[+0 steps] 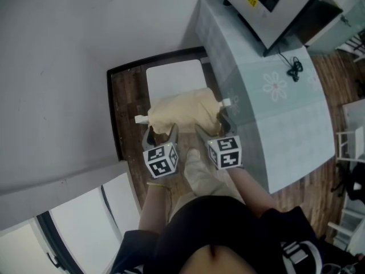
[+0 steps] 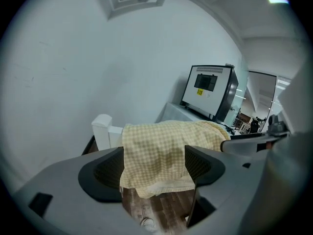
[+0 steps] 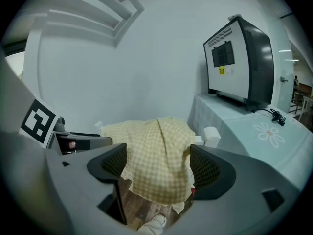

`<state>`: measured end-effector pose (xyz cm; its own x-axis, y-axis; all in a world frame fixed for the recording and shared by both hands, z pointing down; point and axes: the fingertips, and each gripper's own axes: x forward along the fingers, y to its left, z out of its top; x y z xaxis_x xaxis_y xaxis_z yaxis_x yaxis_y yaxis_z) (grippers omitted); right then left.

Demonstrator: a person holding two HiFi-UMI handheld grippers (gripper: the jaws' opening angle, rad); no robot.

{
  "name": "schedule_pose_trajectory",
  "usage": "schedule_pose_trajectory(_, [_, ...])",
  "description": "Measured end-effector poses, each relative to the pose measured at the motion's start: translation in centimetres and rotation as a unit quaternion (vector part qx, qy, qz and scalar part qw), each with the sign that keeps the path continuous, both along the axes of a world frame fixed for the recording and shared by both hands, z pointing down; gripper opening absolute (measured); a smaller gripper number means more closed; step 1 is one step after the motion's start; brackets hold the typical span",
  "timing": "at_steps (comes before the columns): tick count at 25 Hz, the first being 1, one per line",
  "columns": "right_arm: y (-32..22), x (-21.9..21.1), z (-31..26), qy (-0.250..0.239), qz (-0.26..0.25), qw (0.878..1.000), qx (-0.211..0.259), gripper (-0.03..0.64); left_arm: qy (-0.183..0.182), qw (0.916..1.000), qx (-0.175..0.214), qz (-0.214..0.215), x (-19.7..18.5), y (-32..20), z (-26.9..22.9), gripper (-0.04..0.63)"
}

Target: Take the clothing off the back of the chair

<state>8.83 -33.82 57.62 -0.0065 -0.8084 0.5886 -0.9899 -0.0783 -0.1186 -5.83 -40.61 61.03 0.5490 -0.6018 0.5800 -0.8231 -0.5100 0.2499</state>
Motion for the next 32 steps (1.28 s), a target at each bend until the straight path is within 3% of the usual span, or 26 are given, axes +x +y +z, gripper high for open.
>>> schedule_pose_trajectory(8, [-1.2,0.3,2.0,-0.014,0.000,1.000,-0.016,0.402,-0.022,0.9998,0.005,0.001,0.8,-1.1,1.3,0.396])
schedule_pose_trajectory(27, [-2.6,0.6,3.2,-0.014,0.018,1.000,-0.021,0.399,-0.012,0.9997,-0.004,-0.022,1.6,-2.1,2.1,0.393])
schedule_pose_trajectory(30, [-2.6,0.5,3.0,-0.012,0.014,1.000,-0.019,0.388,-0.009,0.9996,-0.005,-0.026,1.7,-2.1,2.1,0.389])
schedule_pose_trajectory(32, [-2.7,0.4,3.0,-0.010,0.011,1.000,-0.019,0.344,-0.004,0.9997,-0.007,-0.023,2.1,-1.9,2.1,0.365])
